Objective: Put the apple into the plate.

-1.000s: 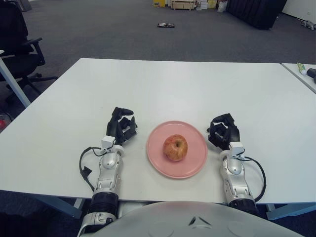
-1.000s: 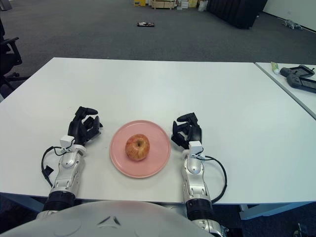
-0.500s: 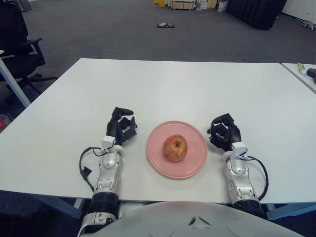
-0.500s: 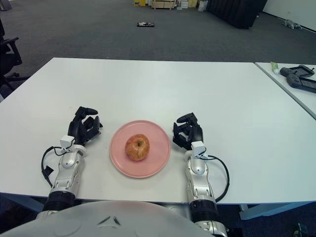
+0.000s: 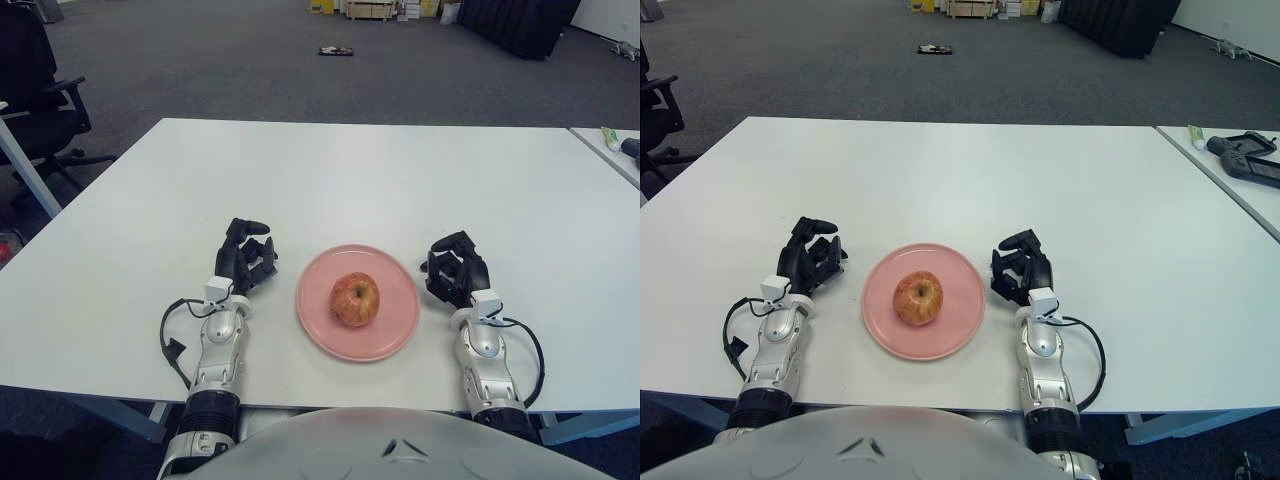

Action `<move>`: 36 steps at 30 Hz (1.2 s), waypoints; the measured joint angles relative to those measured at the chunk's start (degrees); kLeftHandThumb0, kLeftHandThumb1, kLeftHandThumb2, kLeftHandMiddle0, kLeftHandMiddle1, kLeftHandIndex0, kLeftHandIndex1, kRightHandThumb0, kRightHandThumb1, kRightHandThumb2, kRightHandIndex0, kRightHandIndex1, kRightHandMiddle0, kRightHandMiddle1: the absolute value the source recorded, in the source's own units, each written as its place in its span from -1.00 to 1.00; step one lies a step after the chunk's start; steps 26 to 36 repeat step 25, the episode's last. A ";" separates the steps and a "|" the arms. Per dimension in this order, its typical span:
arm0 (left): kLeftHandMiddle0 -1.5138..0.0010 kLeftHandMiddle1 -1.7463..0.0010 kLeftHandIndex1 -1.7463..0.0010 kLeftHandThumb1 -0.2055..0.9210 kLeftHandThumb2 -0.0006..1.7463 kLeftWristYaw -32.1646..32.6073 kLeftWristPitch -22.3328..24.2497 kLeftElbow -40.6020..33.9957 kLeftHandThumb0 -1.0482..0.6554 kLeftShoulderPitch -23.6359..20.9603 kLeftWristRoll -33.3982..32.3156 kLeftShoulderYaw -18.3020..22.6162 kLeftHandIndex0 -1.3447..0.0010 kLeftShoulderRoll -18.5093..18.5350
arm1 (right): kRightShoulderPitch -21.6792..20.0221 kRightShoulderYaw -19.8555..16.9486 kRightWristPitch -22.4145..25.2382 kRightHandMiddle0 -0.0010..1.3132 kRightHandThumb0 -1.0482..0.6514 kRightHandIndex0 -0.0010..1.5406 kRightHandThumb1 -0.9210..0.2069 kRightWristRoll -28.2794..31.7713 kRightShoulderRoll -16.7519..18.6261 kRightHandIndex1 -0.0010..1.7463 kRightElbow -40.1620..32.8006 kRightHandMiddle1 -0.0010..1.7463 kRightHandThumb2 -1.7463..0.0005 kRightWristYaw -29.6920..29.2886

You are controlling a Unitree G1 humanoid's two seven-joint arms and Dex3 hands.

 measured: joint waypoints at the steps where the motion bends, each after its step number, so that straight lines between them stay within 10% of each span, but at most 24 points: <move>1: 0.18 -1.00 -1.00 0.44 0.10 -0.01 0.00 0.00 -0.24 0.00 -0.11 0.00 0.42 0.00 | 0.03 0.00 0.19 -0.45 -0.22 -0.16 -0.52 -0.07 0.00 0.60 -0.14 1.00 -0.03 -0.17; 36: 0.12 -1.00 -1.00 0.41 0.13 -0.69 -0.01 0.00 -0.24 0.00 -0.48 -0.04 0.40 0.42 | 0.59 -0.44 1.04 -0.43 -0.23 -0.19 -0.49 0.32 0.67 0.63 -1.82 1.00 -0.05 -0.93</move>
